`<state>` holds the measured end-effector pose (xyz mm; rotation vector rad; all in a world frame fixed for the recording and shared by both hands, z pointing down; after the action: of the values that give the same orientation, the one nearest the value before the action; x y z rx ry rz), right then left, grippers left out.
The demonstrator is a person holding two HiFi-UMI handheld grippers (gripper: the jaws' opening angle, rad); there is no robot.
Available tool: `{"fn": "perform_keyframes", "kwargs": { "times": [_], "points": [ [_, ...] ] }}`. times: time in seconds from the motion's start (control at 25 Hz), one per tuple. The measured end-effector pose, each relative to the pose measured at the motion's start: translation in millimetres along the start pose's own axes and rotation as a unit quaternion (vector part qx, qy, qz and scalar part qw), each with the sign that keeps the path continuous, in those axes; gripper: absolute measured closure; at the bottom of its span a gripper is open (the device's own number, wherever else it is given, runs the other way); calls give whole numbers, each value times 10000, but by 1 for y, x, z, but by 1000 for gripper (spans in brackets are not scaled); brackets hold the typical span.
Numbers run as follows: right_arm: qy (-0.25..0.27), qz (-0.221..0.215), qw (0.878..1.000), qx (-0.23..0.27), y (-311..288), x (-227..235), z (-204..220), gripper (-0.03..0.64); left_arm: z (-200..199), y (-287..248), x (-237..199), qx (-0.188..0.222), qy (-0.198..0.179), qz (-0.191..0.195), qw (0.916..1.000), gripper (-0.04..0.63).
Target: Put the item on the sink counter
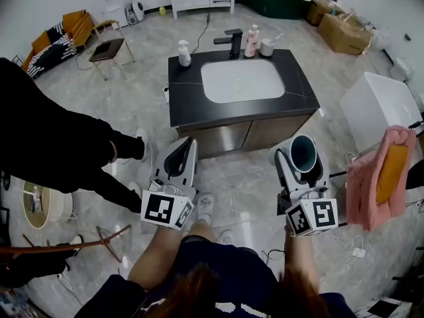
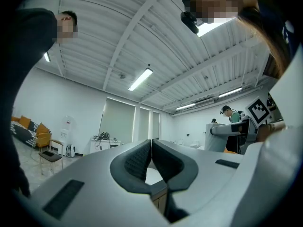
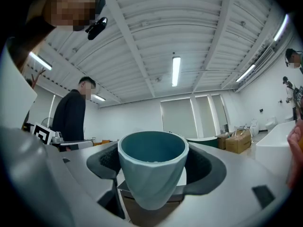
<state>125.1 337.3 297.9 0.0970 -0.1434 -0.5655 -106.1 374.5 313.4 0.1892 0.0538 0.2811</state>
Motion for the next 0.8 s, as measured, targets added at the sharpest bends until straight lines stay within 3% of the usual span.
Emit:
{"fn": "perform_keyframes", "kwargs": {
  "times": [0.48,0.8],
  "points": [
    [78,296,9993,196,-161,13,6,221,7,-130,-116,124,-20,326,9994,572],
    [28,539,9985,19,-226,27,23,219,26,-183,-171,-47,78,396,9992,572]
  ]
}}
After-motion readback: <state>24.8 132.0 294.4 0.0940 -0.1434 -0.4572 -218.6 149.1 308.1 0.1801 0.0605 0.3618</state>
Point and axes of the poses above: the fingertips, and each gripper's own axes: y backward along the fingers, x to its right, z out of its underside, the point moved 1 cm from there along y, backward along the fingers, and after that the axes turned 4 degrees about x, right-handed, at the moved point
